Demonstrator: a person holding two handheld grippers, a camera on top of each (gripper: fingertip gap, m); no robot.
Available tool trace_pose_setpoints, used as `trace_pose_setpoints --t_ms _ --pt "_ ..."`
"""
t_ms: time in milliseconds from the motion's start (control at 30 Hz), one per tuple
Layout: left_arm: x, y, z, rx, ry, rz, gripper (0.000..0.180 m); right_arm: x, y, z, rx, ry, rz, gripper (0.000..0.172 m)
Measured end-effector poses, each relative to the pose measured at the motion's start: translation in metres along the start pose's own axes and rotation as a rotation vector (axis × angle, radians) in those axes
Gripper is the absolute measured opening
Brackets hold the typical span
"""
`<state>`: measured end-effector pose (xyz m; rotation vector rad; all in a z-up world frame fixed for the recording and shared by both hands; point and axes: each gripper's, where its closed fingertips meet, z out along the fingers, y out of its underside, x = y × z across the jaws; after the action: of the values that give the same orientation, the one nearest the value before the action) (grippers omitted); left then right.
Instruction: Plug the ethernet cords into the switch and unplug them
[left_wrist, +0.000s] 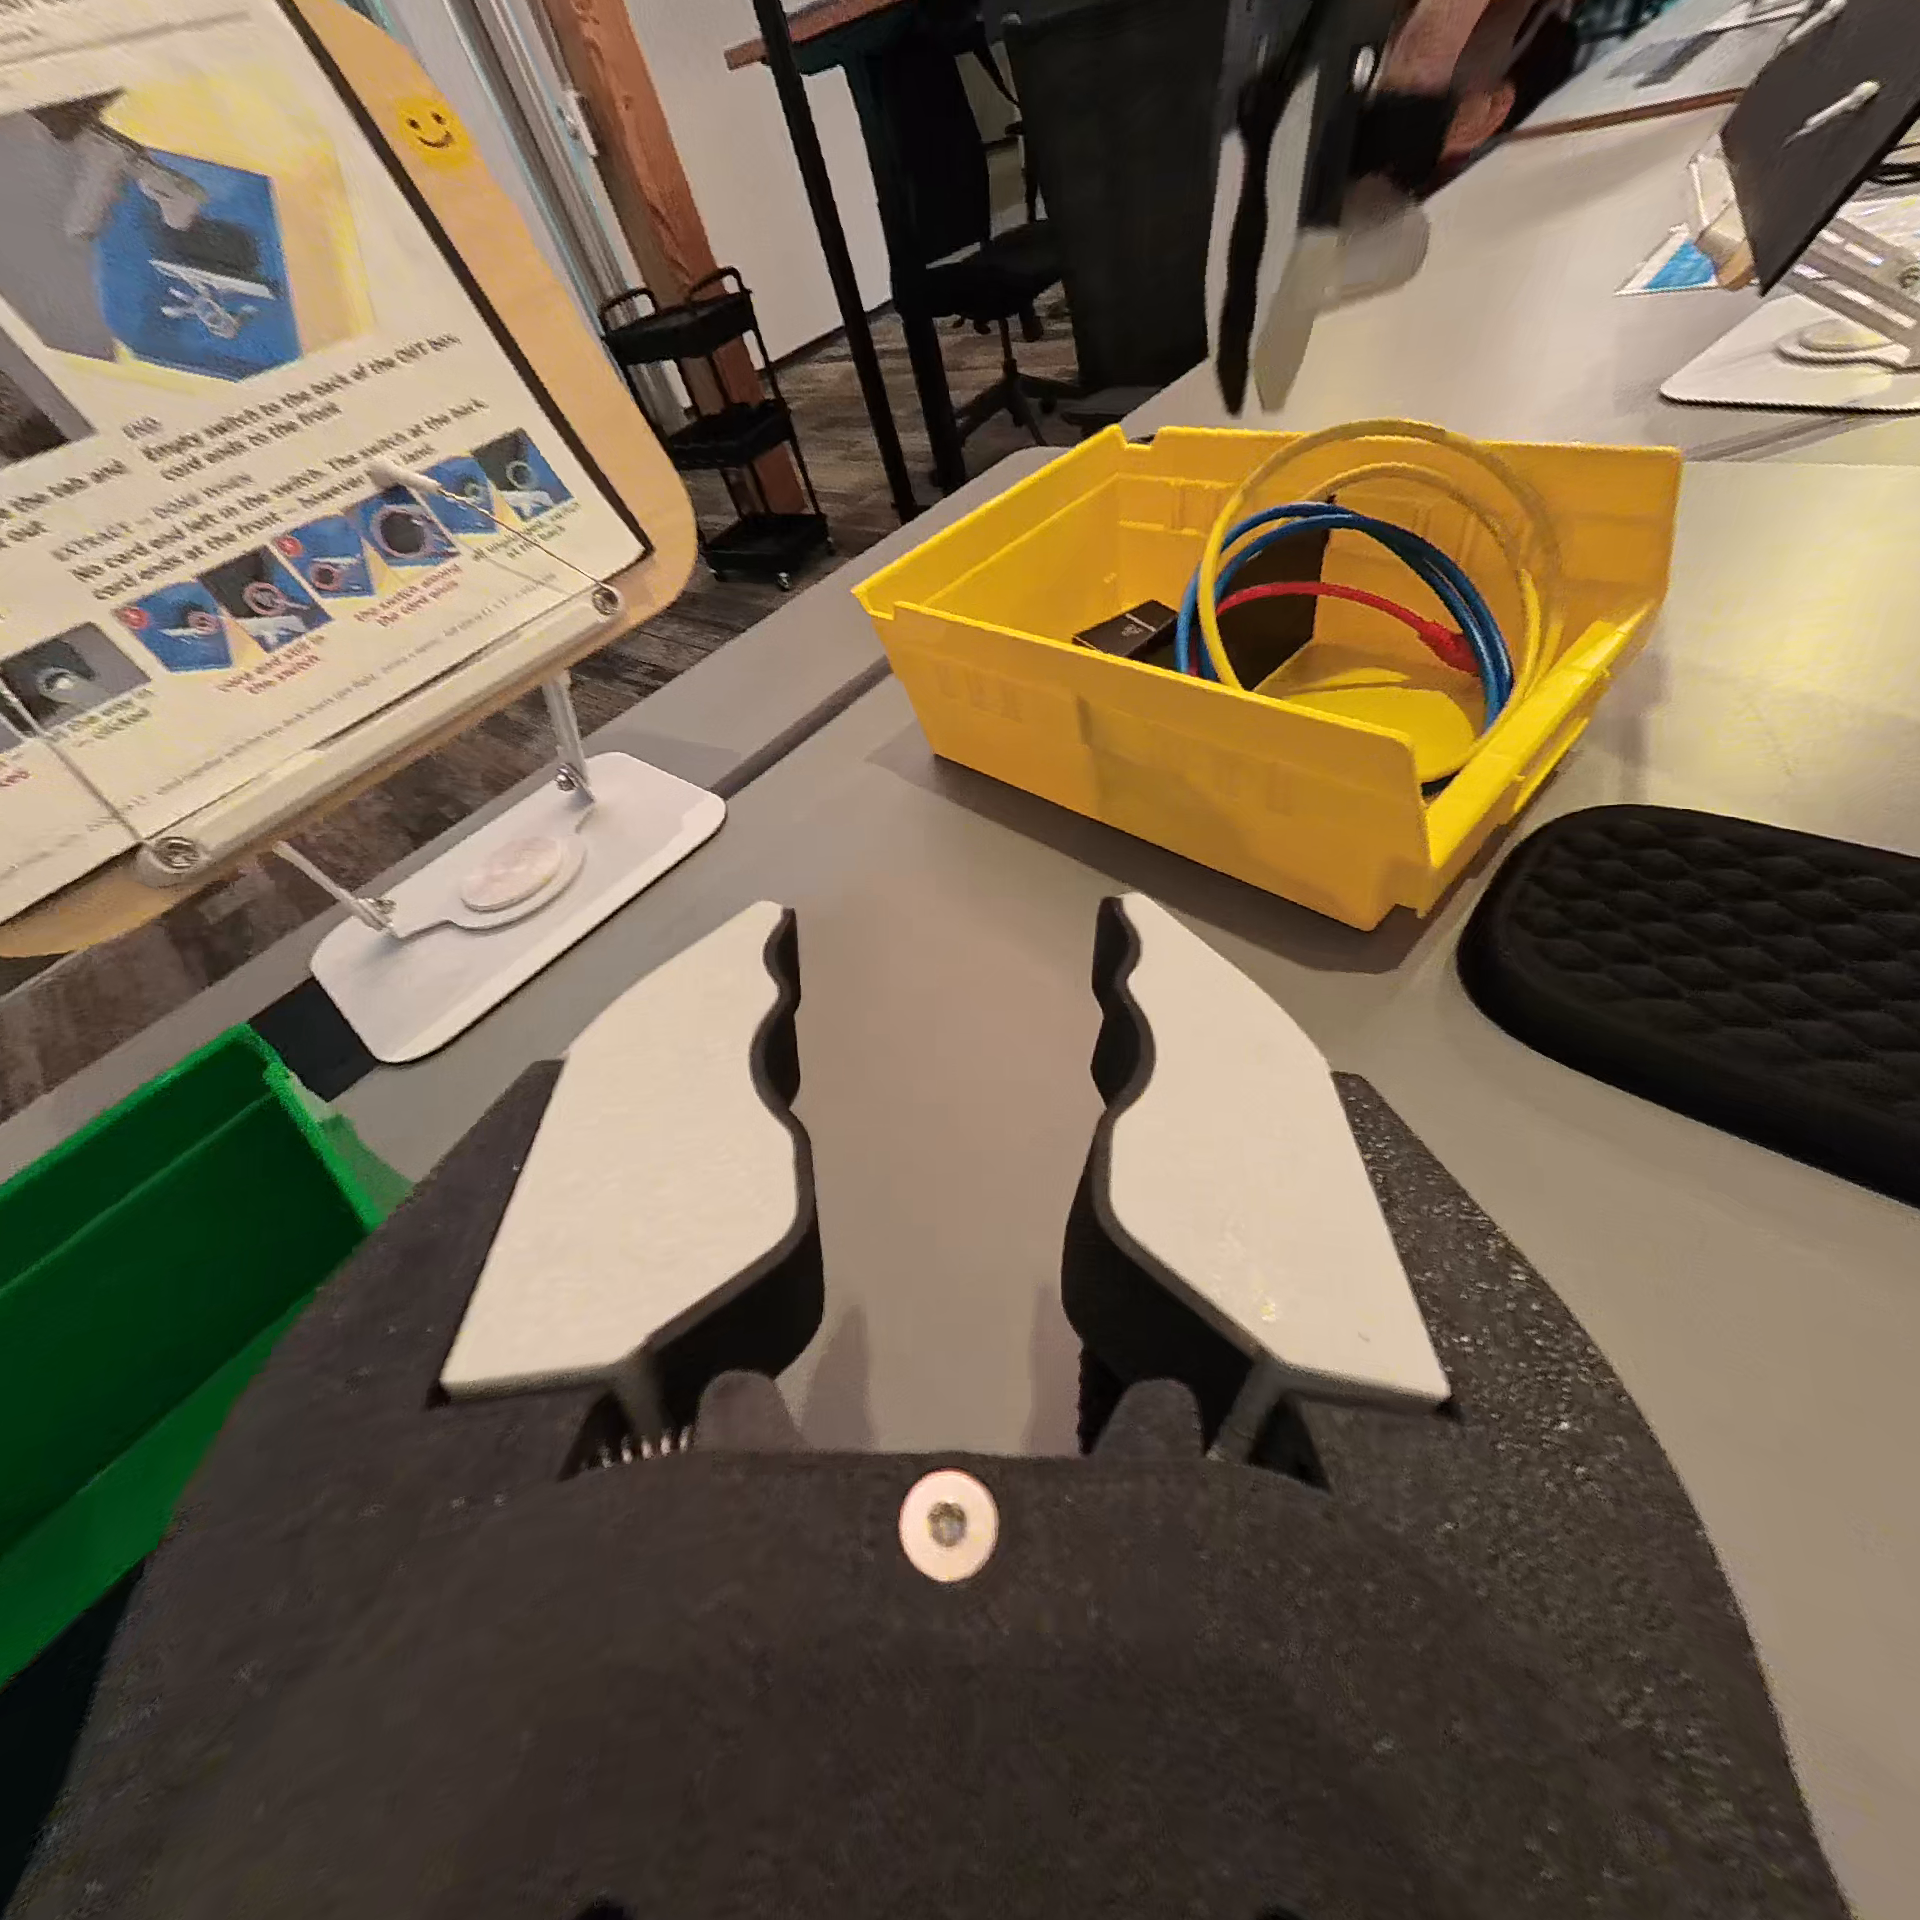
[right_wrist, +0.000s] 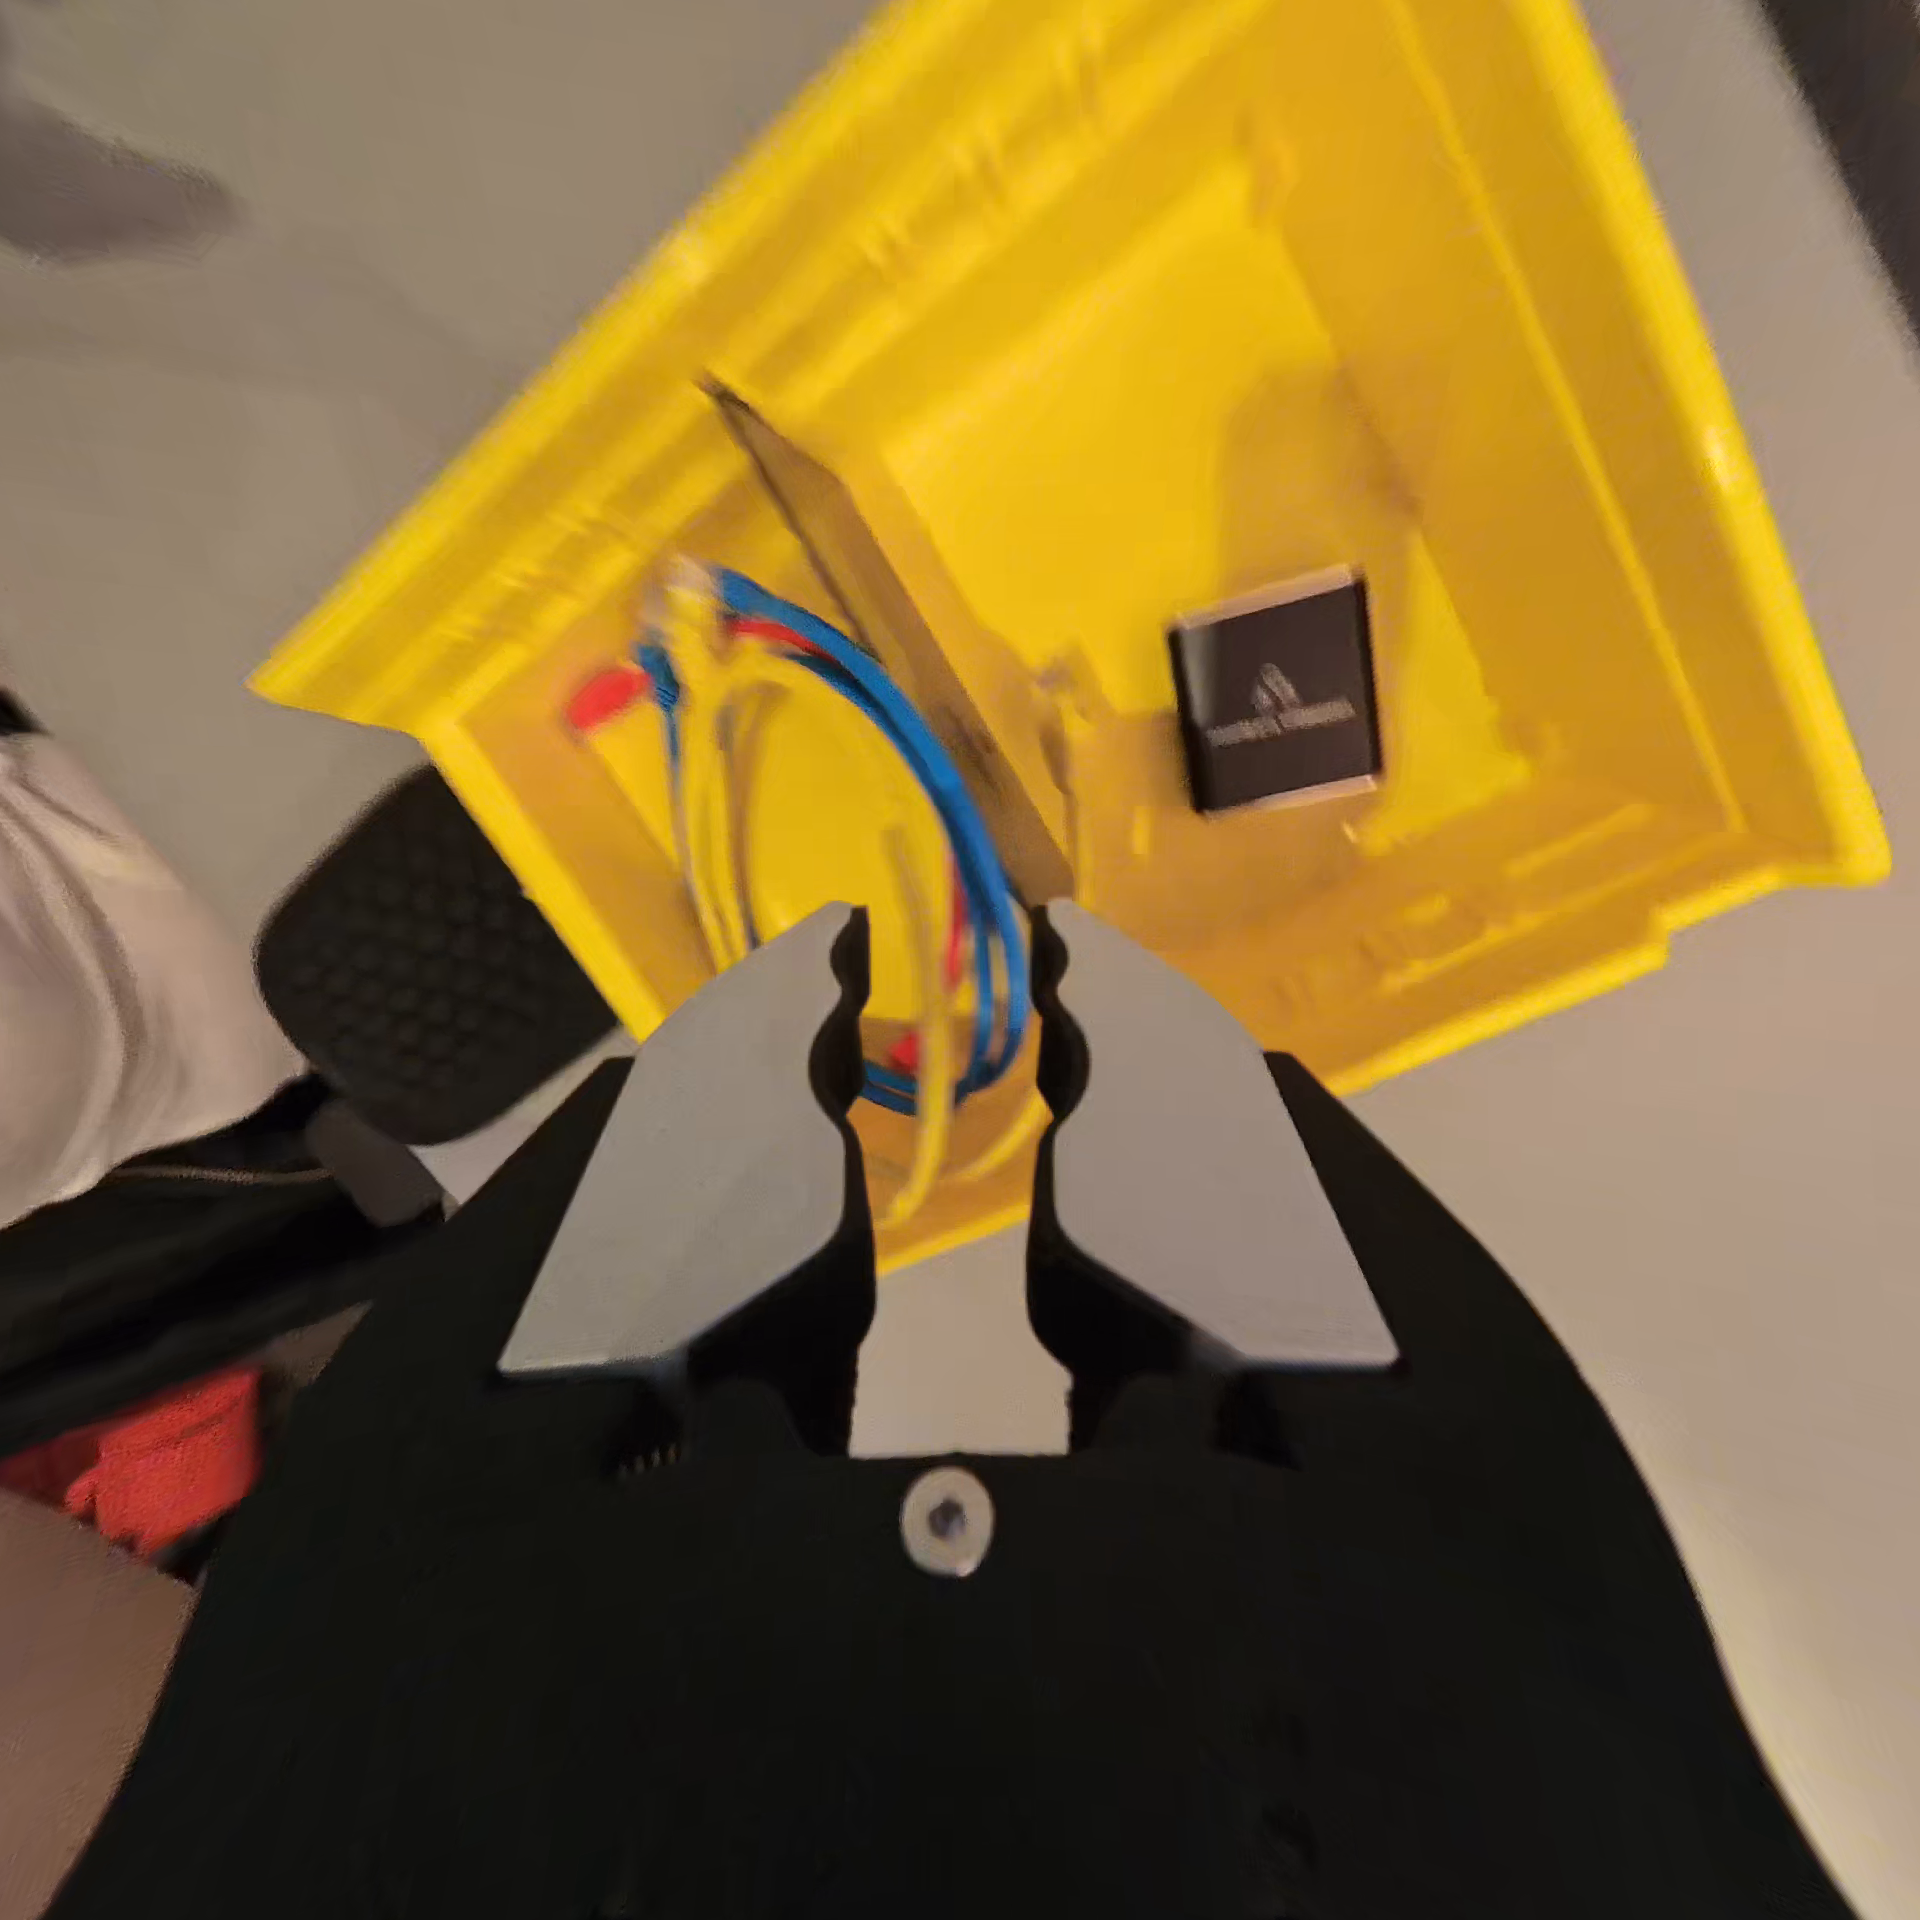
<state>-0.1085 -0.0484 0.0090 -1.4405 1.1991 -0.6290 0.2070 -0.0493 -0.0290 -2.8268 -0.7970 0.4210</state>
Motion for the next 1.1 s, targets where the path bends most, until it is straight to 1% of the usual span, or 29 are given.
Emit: trace_pose_setpoints --t_ms 67,133,200,333,467,600,633,667,700,767,800,967,1033,1100 --pt "-0.002 -0.001 -0.002 0.008 -0.002 -0.012 0.054 0.022 0.011 0.017 -0.141 0.059 -0.016 0.028" --pt "-0.004 -0.002 -0.003 0.015 0.007 -0.030 0.054 0.031 0.014 0.033 -0.219 0.082 -0.095 0.026" --pt "-0.005 -0.002 -0.003 0.018 0.007 -0.034 0.053 0.034 0.016 0.044 -0.284 0.074 -0.138 0.024" --pt "-0.005 0.002 -0.001 0.001 0.014 -0.035 0.053 0.041 0.016 0.055 -0.381 0.073 -0.176 0.024" --pt "-0.007 0.007 0.001 -0.021 0.013 -0.036 0.054 0.040 0.019 0.065 -0.460 0.048 -0.174 0.024" --pt "-0.009 0.004 -0.001 -0.007 0.008 -0.037 0.053 0.045 0.029 0.075 -0.537 0.053 -0.175 0.022" --pt "-0.009 0.003 -0.002 -0.003 0.006 -0.036 0.053 0.045 0.031 0.077 -0.552 0.049 -0.166 0.020" --pt "-0.009 0.002 -0.003 0.001 0.003 -0.034 0.053 0.044 0.034 0.079 -0.562 0.033 -0.158 0.008" --pt "-0.009 0.001 -0.003 0.003 0.002 -0.034 0.053 0.044 0.035 0.079 -0.568 0.032 -0.157 0.007" --pt "-0.008 0.002 -0.002 0.000 0.005 -0.035 0.052 0.049 0.030 0.075 -0.528 0.079 -0.183 0.007" --pt "-0.008 0.002 -0.002 -0.002 0.008 -0.036 0.052 0.050 0.023 0.072 -0.480 0.111 -0.209 0.007" --pt "-0.005 0.000 -0.003 0.005 0.015 -0.033 0.052 0.032 -0.011 0.039 -0.122 0.182 -0.337 0.007" --pt "-0.003 -0.002 -0.004 0.014 0.021 -0.036 0.051 0.028 -0.017 0.028 -0.001 0.252 -0.408 0.007" --pt "0.000 -0.003 -0.004 0.019 0.030 -0.035 0.051 0.031 -0.019 0.016 0.076 0.359 -0.451 0.007"
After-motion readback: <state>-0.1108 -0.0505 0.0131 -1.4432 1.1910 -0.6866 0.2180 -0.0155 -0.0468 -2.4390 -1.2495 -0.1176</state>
